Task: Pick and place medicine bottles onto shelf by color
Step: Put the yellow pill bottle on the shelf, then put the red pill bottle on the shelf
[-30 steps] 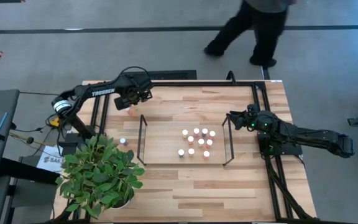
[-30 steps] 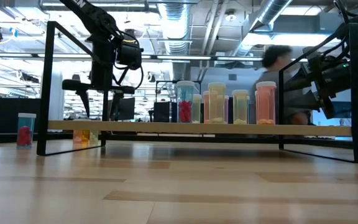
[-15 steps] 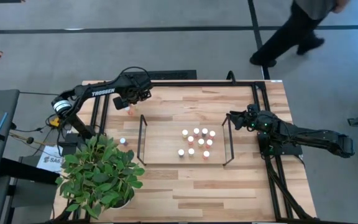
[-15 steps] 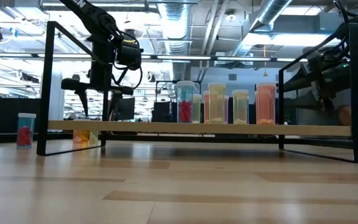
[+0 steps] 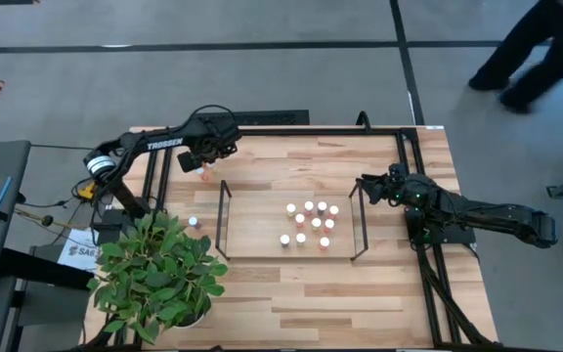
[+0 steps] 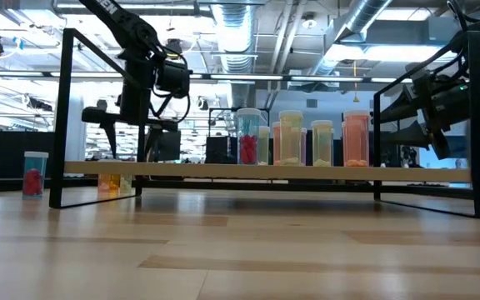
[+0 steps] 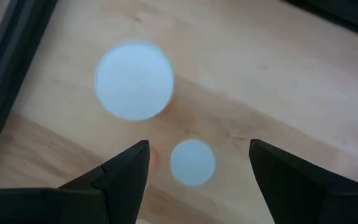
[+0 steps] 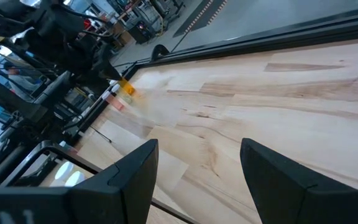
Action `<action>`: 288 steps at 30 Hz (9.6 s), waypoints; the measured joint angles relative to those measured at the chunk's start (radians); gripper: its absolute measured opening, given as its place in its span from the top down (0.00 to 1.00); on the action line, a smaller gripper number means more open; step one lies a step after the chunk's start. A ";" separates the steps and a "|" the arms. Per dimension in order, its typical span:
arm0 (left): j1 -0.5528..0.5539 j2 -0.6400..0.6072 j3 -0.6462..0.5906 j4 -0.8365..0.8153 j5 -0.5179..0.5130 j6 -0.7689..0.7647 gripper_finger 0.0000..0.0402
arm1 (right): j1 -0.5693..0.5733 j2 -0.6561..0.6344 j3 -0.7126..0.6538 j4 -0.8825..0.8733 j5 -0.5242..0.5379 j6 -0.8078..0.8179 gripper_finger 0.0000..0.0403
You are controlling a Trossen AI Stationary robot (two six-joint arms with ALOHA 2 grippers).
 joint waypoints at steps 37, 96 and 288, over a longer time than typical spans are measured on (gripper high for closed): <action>0.001 0.065 -0.012 0.019 0.029 -0.027 0.34 | 0.000 0.000 0.000 0.000 0.000 0.000 0.38; -0.015 0.092 0.251 0.034 0.012 0.422 0.71 | 0.000 0.000 0.000 0.000 -0.001 0.000 0.38; -0.112 -0.250 -0.336 0.115 -0.037 -0.087 0.48 | 0.000 0.023 0.000 -0.005 -0.001 0.000 0.38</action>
